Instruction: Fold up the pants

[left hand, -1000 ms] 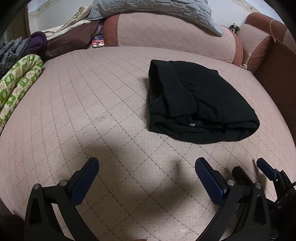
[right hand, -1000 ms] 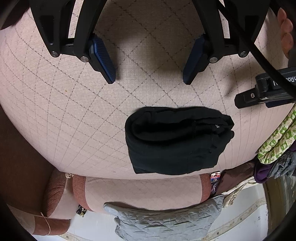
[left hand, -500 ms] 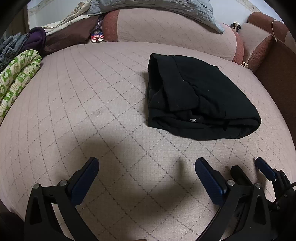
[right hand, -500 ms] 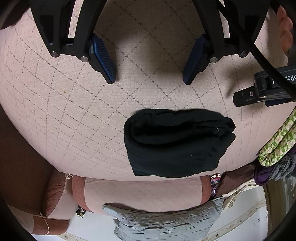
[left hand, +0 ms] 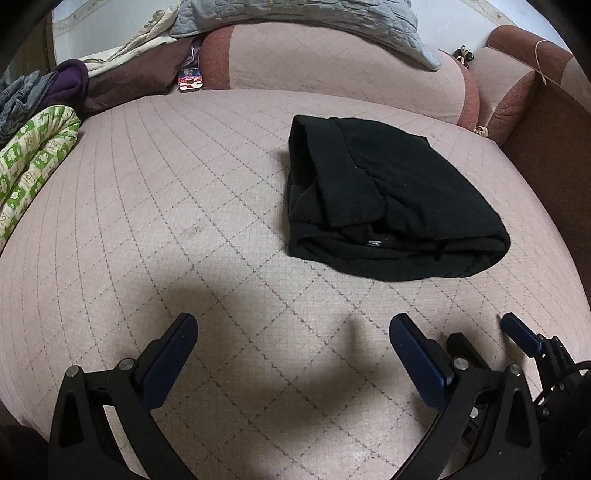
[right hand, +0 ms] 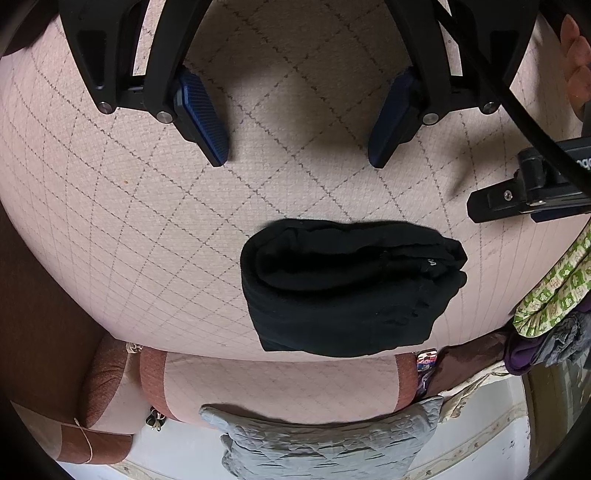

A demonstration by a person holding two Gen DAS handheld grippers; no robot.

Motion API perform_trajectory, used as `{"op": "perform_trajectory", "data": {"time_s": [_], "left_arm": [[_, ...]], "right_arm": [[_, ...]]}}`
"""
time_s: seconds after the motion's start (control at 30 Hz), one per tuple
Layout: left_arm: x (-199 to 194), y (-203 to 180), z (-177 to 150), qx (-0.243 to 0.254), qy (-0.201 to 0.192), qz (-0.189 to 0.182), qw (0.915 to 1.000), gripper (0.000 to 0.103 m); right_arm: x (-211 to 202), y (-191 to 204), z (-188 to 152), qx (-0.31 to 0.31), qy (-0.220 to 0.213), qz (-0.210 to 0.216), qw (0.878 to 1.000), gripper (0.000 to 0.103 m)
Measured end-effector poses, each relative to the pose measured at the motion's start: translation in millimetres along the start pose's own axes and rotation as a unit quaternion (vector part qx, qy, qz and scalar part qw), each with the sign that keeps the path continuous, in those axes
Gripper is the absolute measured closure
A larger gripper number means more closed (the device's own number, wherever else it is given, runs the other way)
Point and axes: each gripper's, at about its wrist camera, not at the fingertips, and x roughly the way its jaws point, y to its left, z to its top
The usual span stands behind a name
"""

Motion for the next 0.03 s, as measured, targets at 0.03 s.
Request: {"op": "perform_trajectory", "data": {"time_s": [0.03], "left_arm": [[-1.5,0.0,0.5,0.0,-0.001,0.0,1.0,0.0]], "right_arm": [[-0.6,0.1,1.0,-0.001,0.001,0.0,1.0,0.02]]}}
